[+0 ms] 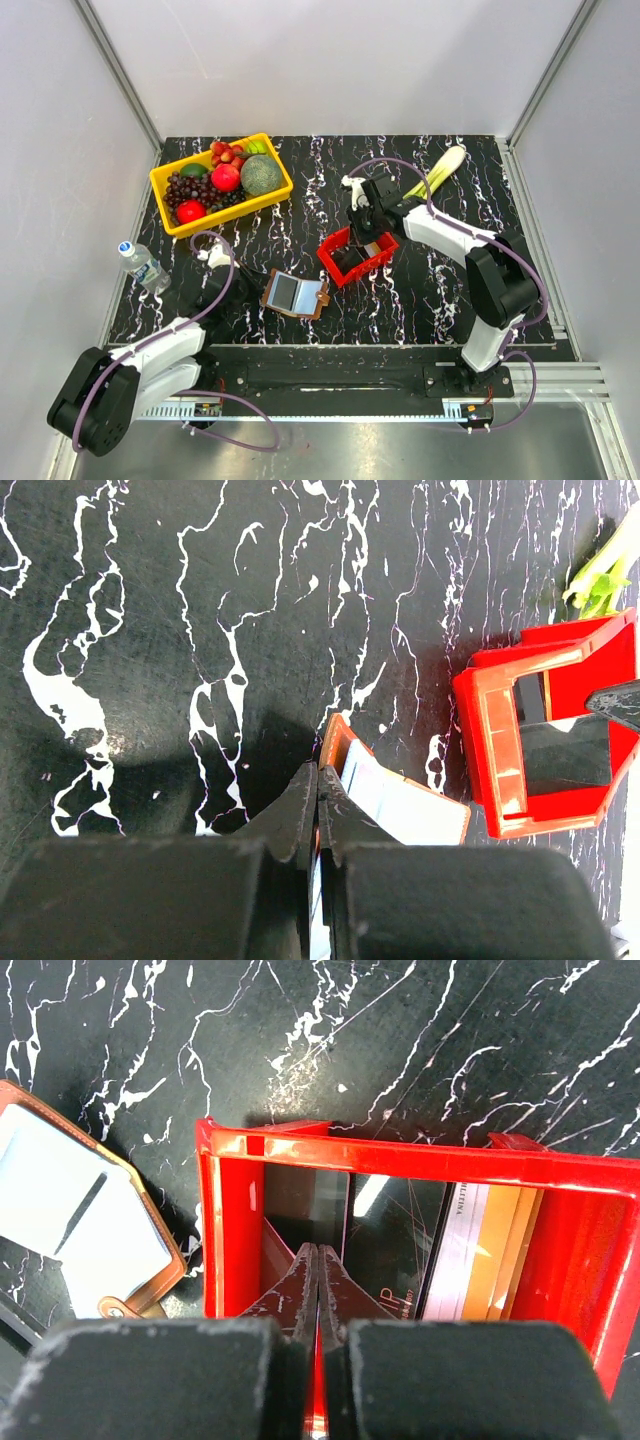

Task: Put the credit cards into the card holder
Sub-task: Pick up the credit card from the storage box.

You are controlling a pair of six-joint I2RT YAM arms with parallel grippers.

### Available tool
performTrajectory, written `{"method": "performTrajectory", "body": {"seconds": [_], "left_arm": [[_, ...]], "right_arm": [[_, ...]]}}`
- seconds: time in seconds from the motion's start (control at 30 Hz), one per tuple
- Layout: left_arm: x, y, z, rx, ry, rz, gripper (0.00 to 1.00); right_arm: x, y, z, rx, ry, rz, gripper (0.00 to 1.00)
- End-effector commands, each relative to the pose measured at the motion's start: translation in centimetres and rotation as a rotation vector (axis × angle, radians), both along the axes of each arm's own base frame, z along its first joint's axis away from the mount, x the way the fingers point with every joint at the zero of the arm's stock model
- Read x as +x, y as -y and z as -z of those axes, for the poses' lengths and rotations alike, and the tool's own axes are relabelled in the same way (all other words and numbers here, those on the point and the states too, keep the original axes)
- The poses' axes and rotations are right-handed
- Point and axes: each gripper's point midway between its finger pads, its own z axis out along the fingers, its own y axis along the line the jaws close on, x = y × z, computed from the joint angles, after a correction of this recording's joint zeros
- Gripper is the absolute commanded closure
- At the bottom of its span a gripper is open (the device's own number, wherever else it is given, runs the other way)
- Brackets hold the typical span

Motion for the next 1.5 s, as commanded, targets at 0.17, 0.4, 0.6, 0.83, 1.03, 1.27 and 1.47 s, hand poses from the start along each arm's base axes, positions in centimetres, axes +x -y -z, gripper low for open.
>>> {"method": "performTrajectory", "body": {"seconds": [0.17, 0.4, 0.6, 0.83, 1.03, 1.27, 1.47], "left_arm": [[0.7, 0.4, -1.3, -0.022, 0.055, 0.011, 1.0], [0.7, 0.4, -1.3, -0.019, 0.054, 0.014, 1.0], [0.6, 0.4, -1.2, -0.02, 0.052, 0.013, 1.0], [0.6, 0.2, -1.3, -0.018, 0.054, 0.008, 1.0], [0.4, 0.3, -1.4, -0.023, 0.059, 0.015, 1.0], [0.2, 0.2, -2.3, -0.032, 0.084, 0.022, 0.79], [0.0, 0.0, -3.1, -0.02, 0.108, 0.027, 0.74]], "right_arm": [[-1.5, -1.6, -1.3, 0.084, -0.056, -0.036, 0.97], [-2.9, -1.3, -0.3, 0.07, -0.115, -0.055, 0.88], [-3.0, -0.6, -0.7, 0.026, -0.113, -0.07, 0.86], [-2.9, 0.5, -0.8, -0.042, -0.114, -0.052, 0.95], [-1.7, 0.1, -4.1, 0.028, -0.018, 0.013, 1.0], [-0.9, 1.0, -7.3, 0.08, 0.104, 0.115, 1.0], [-1.0, 0.9, -8.1, 0.166, 0.115, 0.205, 1.0]]}}
